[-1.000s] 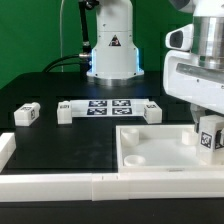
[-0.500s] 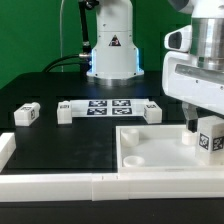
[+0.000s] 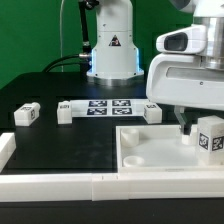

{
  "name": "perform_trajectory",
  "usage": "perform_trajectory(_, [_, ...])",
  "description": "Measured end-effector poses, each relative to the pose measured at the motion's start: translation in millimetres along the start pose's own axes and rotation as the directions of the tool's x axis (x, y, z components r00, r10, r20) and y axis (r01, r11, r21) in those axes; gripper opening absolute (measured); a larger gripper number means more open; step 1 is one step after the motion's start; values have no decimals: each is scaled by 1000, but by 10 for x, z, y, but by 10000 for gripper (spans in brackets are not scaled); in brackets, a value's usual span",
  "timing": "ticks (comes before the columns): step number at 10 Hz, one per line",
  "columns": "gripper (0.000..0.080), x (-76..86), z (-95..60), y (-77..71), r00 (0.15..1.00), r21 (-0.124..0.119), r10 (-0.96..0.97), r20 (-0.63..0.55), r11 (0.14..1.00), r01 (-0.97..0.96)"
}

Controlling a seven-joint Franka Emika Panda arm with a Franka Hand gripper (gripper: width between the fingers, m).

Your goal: Assemble one leg

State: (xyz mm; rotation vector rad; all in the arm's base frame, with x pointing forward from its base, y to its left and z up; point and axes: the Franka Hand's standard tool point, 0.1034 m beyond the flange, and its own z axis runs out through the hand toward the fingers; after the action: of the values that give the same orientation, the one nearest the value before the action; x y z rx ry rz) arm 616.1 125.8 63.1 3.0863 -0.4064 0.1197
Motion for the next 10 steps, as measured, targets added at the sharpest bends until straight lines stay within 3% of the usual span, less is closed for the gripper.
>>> perform_trajectory(3, [649,38,-7,41,918,5,-397,2,918,397])
perform_trajectory(6, [649,66,-34,51,815,-18,-580,1,815,580])
perform_trajectory(7, [649,65,-29,55,826,-18,-563,1,826,563])
perform_trajectory(9, [418,66,-28,58,827,-18,-563,1,827,563])
perform_trajectory(10, [418,66,-28,57,832,-18,-555,1,832,554])
